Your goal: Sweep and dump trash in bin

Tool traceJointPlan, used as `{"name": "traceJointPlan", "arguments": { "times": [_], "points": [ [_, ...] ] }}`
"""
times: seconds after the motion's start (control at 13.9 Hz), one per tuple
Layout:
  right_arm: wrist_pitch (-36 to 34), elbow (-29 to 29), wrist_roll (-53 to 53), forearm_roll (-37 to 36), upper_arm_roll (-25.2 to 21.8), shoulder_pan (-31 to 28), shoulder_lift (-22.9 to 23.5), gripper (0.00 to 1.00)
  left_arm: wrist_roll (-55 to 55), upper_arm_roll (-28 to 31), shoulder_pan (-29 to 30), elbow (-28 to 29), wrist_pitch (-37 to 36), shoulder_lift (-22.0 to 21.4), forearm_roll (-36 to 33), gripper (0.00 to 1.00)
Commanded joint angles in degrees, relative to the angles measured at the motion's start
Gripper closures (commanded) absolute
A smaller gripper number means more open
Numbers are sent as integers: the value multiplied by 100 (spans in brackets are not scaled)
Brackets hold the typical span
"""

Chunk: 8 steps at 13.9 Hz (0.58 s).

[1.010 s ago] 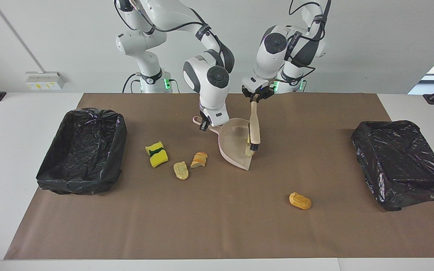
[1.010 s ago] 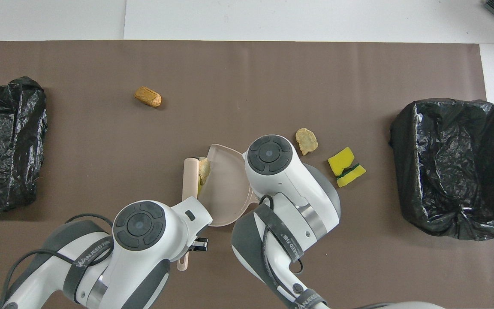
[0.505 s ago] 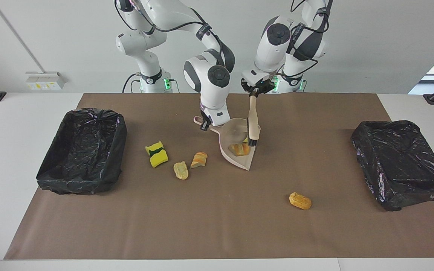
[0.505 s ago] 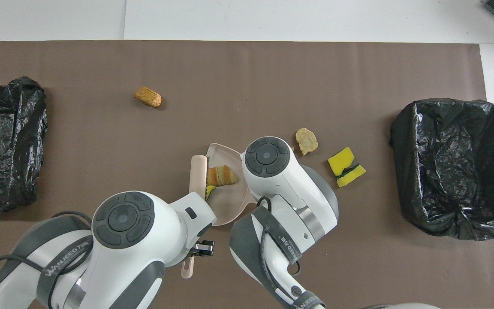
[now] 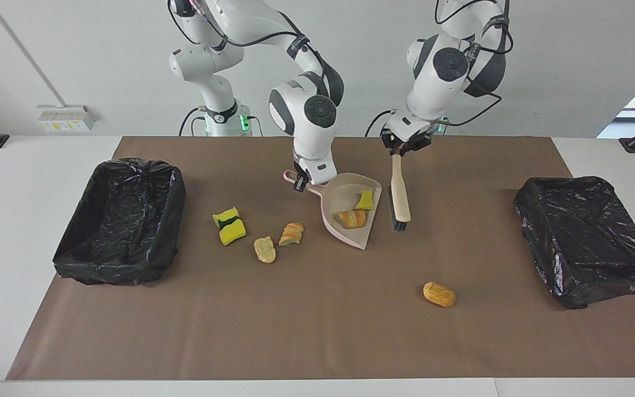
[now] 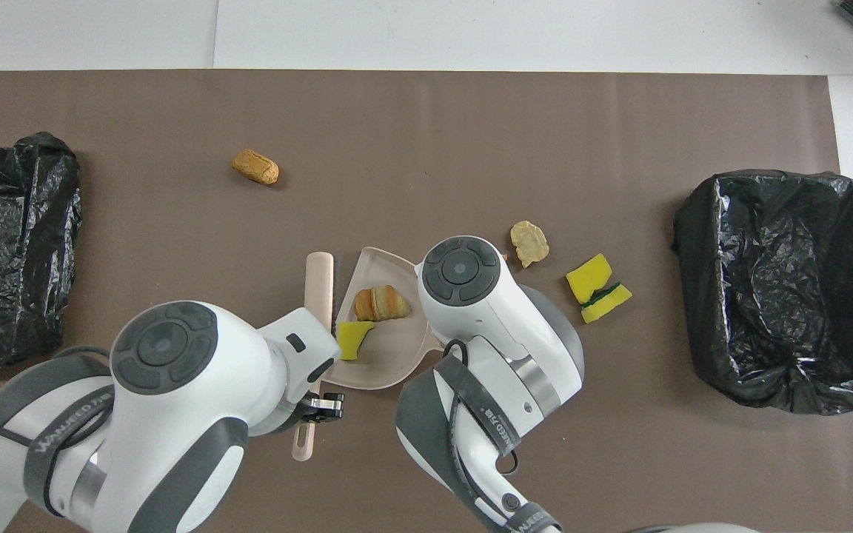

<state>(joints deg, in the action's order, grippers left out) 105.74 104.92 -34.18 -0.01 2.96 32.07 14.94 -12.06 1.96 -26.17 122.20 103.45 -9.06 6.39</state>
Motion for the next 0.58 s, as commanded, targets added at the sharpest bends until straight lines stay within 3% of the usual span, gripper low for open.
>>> {"name": "traceJointPlan", "arguments": {
  "times": [0.0,0.29,0.51],
  "points": [
    [78,19,122,45,12,1,-44,100,807,-55,514,-783,-149,552,-313,100],
    [96,19,122,63,12,1,-44,100,2012,-55,1051,-1767,-35,1553,-1067,100],
    [96,19,113,72,12,1,-35,100,2382,-55,1385,-2672,0,2389,-1218,100]
  ]
}}
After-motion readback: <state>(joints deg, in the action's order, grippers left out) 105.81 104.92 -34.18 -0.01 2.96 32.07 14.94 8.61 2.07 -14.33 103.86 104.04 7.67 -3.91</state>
